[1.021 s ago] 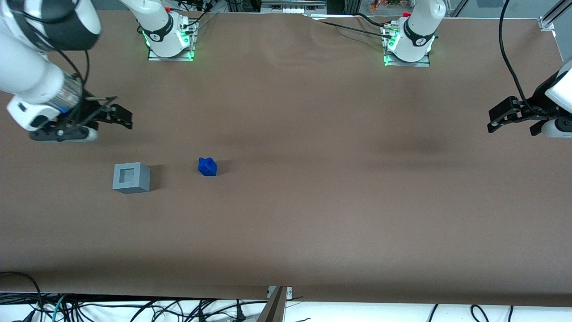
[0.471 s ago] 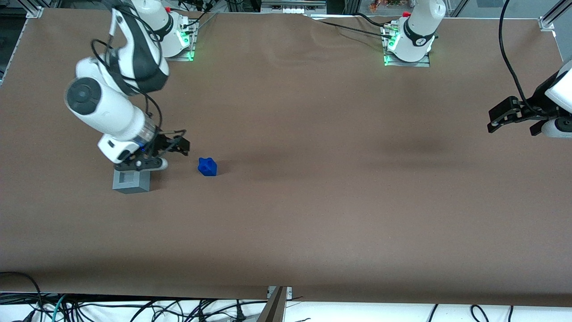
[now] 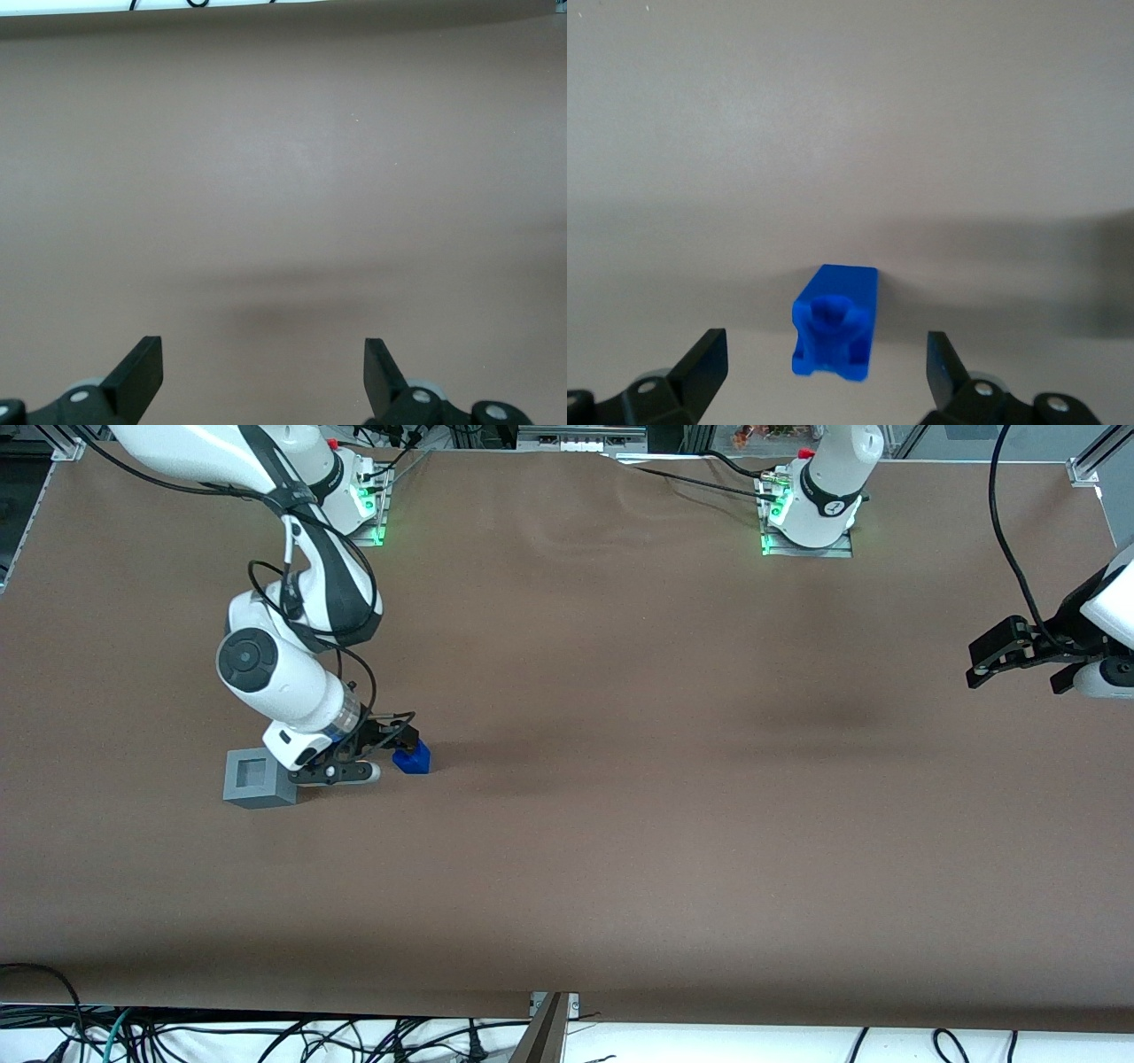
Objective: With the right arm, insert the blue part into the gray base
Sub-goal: 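Lower the right gripper and close it on the blue block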
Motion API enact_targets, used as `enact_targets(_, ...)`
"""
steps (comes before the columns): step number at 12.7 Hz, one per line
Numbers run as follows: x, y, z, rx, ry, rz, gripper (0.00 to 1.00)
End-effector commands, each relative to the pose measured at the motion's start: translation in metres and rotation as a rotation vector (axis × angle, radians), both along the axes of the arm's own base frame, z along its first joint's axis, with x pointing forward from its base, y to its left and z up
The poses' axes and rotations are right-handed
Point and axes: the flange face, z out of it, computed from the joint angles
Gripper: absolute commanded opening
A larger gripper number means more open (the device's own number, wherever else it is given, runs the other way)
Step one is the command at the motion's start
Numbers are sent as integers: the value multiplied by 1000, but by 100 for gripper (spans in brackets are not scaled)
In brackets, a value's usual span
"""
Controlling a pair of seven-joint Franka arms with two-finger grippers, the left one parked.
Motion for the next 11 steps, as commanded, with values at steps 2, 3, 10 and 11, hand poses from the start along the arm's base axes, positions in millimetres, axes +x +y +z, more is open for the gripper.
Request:
enact_targets(2, -17, 9, -30, 2, -10, 4, 99)
enact_targets(3, -19, 8, -36, -8, -3, 12, 99)
enact_targets(10, -22, 13, -55, -25, -2, -1, 30)
enact_targets(11, -21, 14, -54, -25, -3, -1, 19)
